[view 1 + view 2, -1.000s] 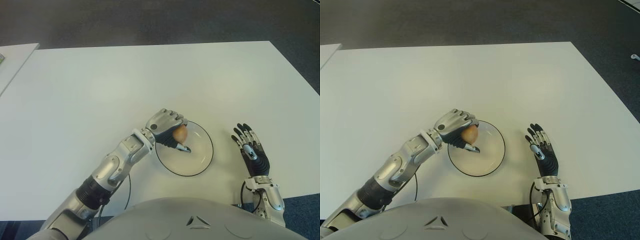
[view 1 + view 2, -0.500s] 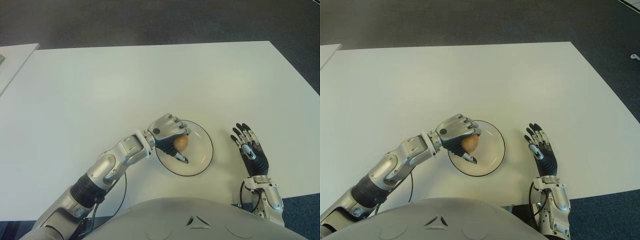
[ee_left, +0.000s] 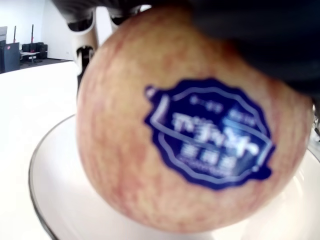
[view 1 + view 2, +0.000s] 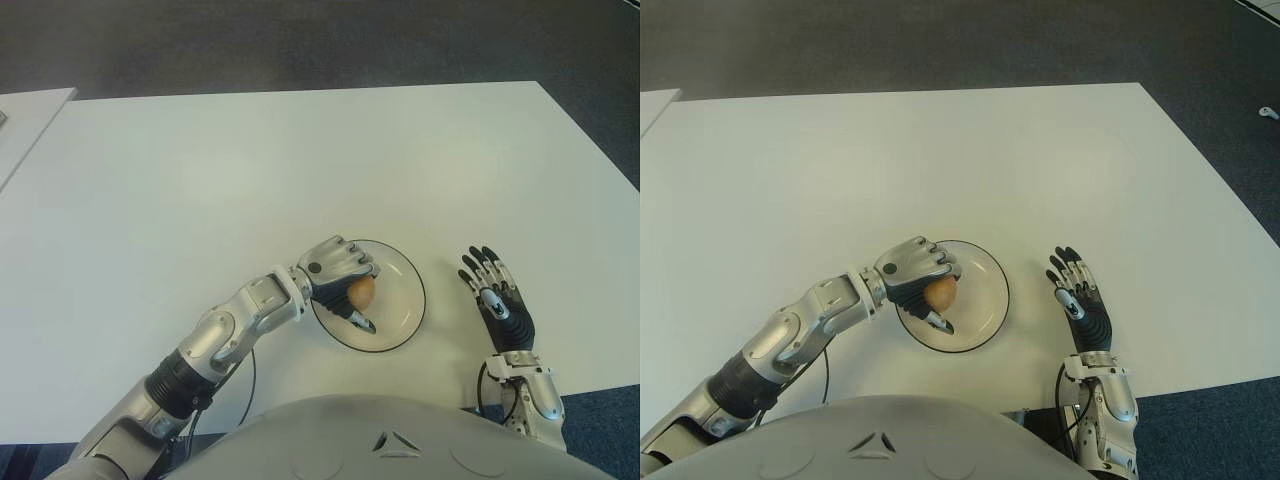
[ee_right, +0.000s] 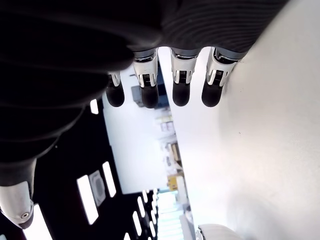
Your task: Put the apples into the plate.
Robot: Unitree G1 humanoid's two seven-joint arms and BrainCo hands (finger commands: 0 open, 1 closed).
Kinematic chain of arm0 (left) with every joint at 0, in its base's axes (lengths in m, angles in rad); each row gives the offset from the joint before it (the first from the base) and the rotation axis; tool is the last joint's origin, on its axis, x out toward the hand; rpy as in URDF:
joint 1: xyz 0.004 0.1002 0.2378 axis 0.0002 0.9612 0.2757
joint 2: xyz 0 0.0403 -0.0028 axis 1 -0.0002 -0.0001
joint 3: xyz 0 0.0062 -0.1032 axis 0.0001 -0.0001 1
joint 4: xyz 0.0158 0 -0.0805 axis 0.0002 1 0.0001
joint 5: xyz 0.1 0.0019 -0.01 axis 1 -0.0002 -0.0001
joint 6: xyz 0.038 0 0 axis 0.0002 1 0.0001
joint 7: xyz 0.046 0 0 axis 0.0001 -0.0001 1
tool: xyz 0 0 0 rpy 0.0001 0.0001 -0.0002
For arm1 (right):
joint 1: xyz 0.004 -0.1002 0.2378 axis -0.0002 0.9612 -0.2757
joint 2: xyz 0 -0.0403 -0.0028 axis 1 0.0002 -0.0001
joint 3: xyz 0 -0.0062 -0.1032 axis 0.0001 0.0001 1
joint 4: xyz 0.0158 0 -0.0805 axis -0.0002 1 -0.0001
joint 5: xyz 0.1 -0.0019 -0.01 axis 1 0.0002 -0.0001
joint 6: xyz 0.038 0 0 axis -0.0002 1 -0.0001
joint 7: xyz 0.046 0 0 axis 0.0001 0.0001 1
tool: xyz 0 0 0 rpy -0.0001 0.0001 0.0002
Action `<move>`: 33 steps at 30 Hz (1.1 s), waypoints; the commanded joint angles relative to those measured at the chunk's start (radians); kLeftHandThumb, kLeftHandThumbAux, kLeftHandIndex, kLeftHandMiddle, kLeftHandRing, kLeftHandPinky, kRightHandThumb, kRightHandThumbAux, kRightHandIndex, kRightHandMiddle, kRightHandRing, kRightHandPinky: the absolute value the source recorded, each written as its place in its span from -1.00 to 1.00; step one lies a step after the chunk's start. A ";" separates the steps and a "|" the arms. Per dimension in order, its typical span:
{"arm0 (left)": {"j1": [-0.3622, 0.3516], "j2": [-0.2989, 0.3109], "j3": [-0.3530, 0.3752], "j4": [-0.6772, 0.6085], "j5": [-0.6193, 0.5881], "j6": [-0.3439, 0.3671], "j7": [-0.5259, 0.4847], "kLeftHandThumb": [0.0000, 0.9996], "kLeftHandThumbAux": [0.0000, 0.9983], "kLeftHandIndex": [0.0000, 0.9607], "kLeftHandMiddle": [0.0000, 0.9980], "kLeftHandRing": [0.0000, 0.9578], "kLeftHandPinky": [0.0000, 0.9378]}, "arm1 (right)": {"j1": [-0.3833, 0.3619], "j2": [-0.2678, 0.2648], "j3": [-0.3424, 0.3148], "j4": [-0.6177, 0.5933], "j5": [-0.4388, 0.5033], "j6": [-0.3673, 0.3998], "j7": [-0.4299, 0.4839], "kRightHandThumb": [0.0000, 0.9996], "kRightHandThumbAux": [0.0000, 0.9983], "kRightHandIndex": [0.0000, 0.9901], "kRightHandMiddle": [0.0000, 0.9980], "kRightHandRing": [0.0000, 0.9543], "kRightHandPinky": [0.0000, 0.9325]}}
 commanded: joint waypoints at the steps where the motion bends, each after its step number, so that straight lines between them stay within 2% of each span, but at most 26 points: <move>1: 0.009 -0.007 -0.001 0.014 -0.010 0.019 -0.029 0.50 0.39 -0.07 0.64 0.70 0.69 | 0.030 0.018 0.015 0.029 -0.012 0.035 -0.007 -0.64 0.14 -0.89 -0.80 -0.87 -0.96; 14: 0.002 -0.033 -0.024 0.053 -0.013 0.034 -0.021 0.50 0.39 -0.07 0.61 0.68 0.68 | 0.034 0.026 0.017 0.015 -0.013 0.045 -0.019 -0.66 0.15 -0.89 -0.77 -0.85 -0.98; 19: 0.003 -0.048 -0.023 0.087 0.001 0.026 0.035 0.50 0.39 -0.07 0.65 0.72 0.76 | 0.034 0.026 0.018 0.015 -0.020 0.043 -0.024 -0.67 0.14 -0.88 -0.76 -0.84 -0.97; 23: 0.009 -0.060 -0.019 0.103 0.016 0.031 0.087 0.50 0.39 -0.07 0.65 0.72 0.75 | 0.033 0.027 0.018 0.016 -0.019 0.045 -0.027 -0.67 0.14 -0.88 -0.75 -0.83 -0.97; 25: 0.011 -0.057 -0.016 0.096 0.014 0.036 0.086 0.45 0.39 -0.10 0.50 0.52 0.47 | 0.030 0.028 0.018 0.020 -0.019 0.048 -0.030 -0.66 0.15 -0.87 -0.74 -0.82 -0.96; 26: 0.013 -0.054 -0.014 0.091 0.011 0.039 0.079 0.20 0.20 -0.18 0.21 0.21 0.20 | 0.028 0.029 0.019 0.021 -0.019 0.048 -0.031 -0.66 0.15 -0.86 -0.73 -0.81 -0.97; 27: 0.011 -0.051 -0.016 0.088 0.007 0.042 0.059 0.11 0.14 -0.22 0.10 0.10 0.10 | 0.027 0.029 0.019 0.023 -0.020 0.047 -0.032 -0.66 0.15 -0.86 -0.73 -0.81 -0.97; 28: 0.009 -0.048 -0.017 0.087 0.004 0.044 0.045 -0.13 0.00 -0.42 -0.16 -0.15 -0.15 | 0.027 0.029 0.020 0.024 -0.021 0.046 -0.032 -0.66 0.15 -0.86 -0.73 -0.81 -0.98; 29: 0.006 -0.044 -0.018 0.083 0.001 0.047 0.024 -0.29 -0.09 -0.55 -0.33 -0.32 -0.30 | 0.026 0.028 0.020 0.026 -0.022 0.045 -0.031 -0.66 0.15 -0.86 -0.72 -0.81 -0.99; 32: -0.001 -0.032 -0.022 0.064 -0.005 0.063 -0.045 -0.58 -0.24 -0.85 -0.74 -0.74 -0.73 | 0.026 0.025 0.020 0.027 -0.020 0.041 -0.026 -0.66 0.14 -0.85 -0.73 -0.82 -0.99; 33: -0.002 -0.031 -0.022 0.058 -0.008 0.069 -0.065 -0.62 -0.26 -0.88 -0.79 -0.79 -0.78 | 0.026 0.024 0.020 0.028 -0.020 0.040 -0.025 -0.66 0.14 -0.85 -0.73 -0.82 -0.98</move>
